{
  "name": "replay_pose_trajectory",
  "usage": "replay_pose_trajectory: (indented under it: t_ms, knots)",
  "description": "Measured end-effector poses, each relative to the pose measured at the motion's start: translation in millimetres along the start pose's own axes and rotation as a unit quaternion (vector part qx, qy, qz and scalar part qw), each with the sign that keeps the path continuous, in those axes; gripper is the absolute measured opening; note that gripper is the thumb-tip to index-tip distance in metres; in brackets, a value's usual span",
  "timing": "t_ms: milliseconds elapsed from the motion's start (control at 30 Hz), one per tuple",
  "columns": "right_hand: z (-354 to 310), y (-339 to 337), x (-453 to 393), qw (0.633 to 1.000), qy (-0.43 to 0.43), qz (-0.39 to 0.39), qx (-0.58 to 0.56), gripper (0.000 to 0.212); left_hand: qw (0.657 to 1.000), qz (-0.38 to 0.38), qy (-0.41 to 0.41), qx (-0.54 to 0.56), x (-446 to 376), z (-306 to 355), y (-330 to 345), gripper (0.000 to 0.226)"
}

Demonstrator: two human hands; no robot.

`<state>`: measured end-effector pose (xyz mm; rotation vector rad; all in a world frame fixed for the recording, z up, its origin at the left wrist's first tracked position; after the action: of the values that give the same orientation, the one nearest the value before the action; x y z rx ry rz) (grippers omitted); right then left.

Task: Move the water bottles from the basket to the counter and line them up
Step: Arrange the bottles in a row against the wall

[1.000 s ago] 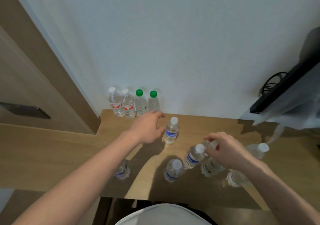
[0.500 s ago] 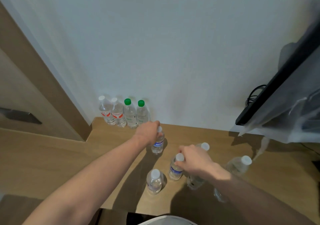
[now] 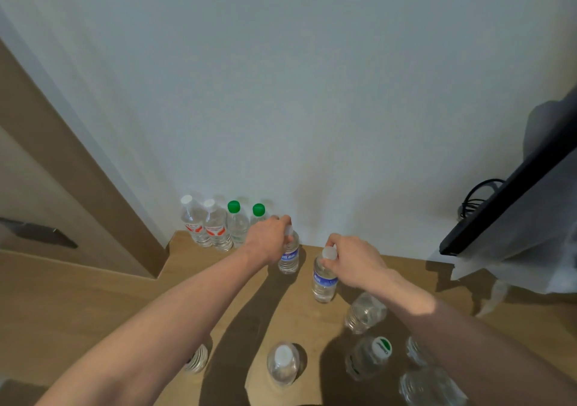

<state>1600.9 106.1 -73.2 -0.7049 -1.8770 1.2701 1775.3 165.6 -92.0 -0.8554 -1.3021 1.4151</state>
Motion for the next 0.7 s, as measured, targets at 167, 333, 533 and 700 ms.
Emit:
replay_pose_trajectory:
  t_ms: [167,333,533,700]
  knots:
    - [-7,-8,-45,0.999,0.022,0.008,-0.027,0.041,1.0,-0.017,-0.008,-0.002,-29,-16,1,0.035]
    - [-7,-6,-80,0.998,0.045,0.006,-0.043,0.039,0.999,-0.033,0.0,-0.014,-53,-23,6,0.035]
    - [-9,7,-111,0.997,0.064,0.0,-0.035,0.041,0.999,-0.041,-0.003,-0.015,-73,-30,15,0.038]
    - [-11,19,-121,0.998,0.055,0.004,-0.038,0.042,0.999,-0.033,0.008,-0.025,-79,-26,16,0.037]
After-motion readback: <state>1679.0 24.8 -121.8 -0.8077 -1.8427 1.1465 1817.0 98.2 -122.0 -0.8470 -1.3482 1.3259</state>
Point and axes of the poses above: each hand's wrist, its own x-axis away from the middle knuckle, its own y-axis out of the palm, z = x × y, the point moved 9 cm from there along -x, towards the middle knuckle, and after that the axes turned 8 degrees about y, right-handed, at the moved point
